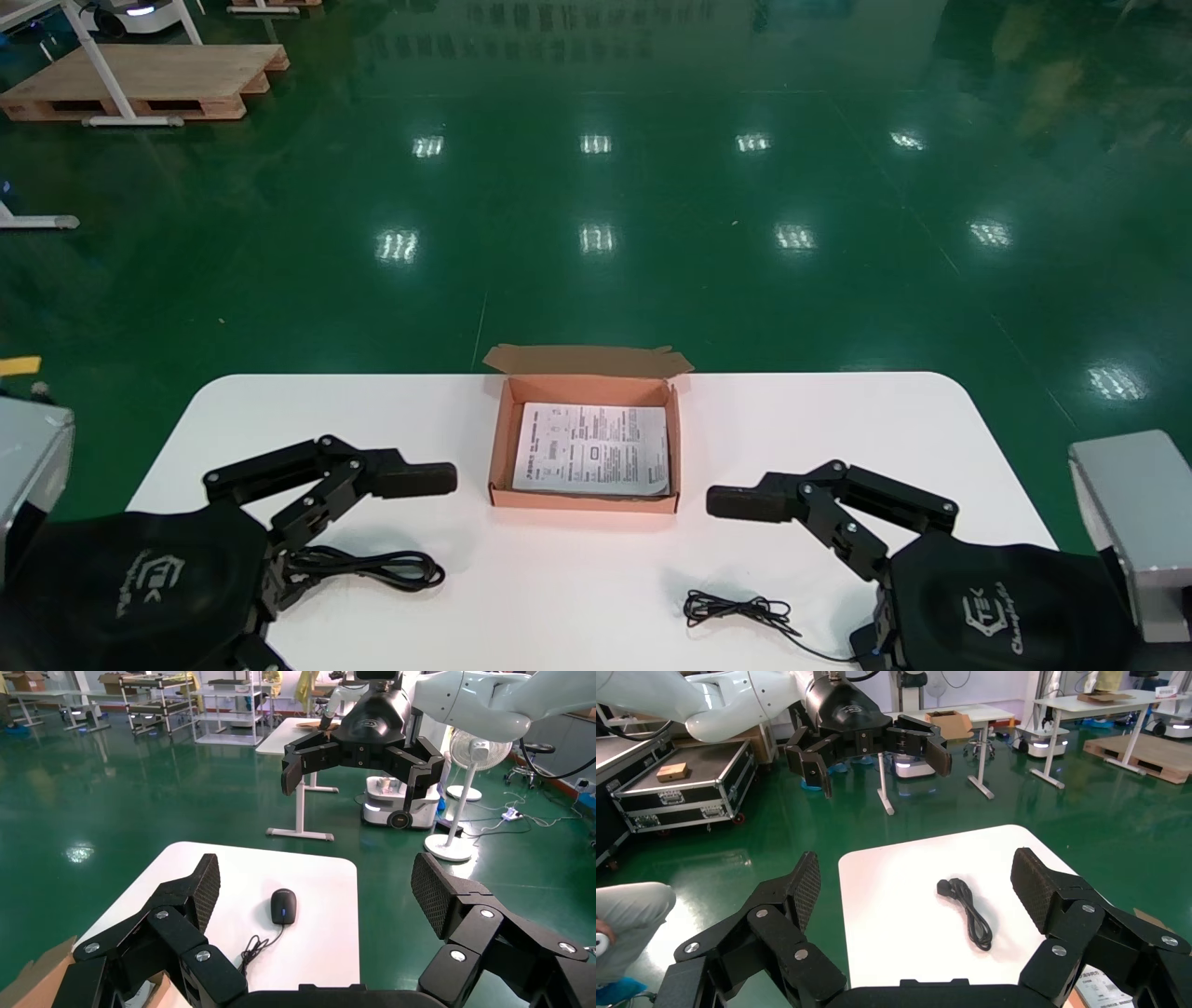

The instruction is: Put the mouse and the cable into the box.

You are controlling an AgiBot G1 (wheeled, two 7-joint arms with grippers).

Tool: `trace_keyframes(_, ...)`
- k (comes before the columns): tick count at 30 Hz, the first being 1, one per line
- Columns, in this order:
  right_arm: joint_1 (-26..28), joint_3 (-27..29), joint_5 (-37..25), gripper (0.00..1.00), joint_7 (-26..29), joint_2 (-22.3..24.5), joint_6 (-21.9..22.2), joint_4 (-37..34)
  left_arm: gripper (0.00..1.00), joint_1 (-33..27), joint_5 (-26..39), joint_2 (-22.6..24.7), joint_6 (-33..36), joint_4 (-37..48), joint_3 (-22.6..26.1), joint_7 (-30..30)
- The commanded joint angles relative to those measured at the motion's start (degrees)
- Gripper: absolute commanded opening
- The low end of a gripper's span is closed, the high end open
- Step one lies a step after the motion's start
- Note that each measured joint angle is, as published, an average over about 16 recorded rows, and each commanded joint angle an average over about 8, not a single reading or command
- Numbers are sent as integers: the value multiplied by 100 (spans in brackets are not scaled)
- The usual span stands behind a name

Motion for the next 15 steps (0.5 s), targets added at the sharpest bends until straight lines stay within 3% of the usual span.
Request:
trace_keyframes(1, 0, 0, 0, 100, 0, 0, 0, 0, 100, 0, 0, 0, 0, 0, 0, 0)
trace_keyframes(15, 0, 0, 0, 100, 0, 0, 0, 0, 100, 0, 0, 0, 0, 0, 0, 0)
